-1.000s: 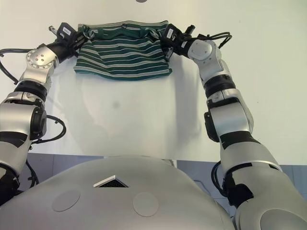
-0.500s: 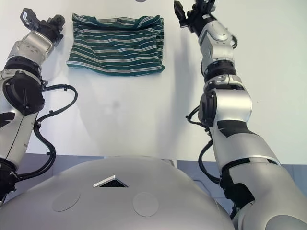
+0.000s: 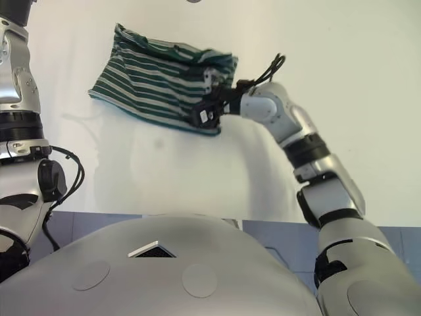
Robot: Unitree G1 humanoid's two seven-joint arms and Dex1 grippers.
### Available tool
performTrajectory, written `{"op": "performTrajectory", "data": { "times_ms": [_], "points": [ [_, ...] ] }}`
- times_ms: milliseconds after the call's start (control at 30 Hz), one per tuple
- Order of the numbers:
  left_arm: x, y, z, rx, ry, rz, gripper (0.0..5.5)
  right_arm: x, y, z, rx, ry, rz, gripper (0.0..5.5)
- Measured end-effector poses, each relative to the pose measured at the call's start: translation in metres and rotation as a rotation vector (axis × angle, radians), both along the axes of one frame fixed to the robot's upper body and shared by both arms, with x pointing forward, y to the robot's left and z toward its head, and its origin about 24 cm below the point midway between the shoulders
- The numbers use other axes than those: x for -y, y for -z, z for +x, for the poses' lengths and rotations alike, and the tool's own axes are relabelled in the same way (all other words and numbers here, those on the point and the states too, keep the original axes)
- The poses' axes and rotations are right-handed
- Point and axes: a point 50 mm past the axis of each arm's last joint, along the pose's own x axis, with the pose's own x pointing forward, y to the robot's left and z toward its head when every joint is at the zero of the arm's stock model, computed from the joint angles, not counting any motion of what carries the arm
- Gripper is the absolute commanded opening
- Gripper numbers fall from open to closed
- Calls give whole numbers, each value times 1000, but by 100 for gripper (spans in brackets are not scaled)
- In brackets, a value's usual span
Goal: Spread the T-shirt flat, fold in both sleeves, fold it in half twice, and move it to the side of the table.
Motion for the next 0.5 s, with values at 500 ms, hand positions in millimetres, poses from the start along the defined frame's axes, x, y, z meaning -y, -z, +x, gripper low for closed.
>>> {"op": "performTrajectory", "data": {
  "times_ms": [500],
  "points": [
    [47,119,-84,-379,546,995,347,35,-13,41,-110,460,134,537]
  ]
}}
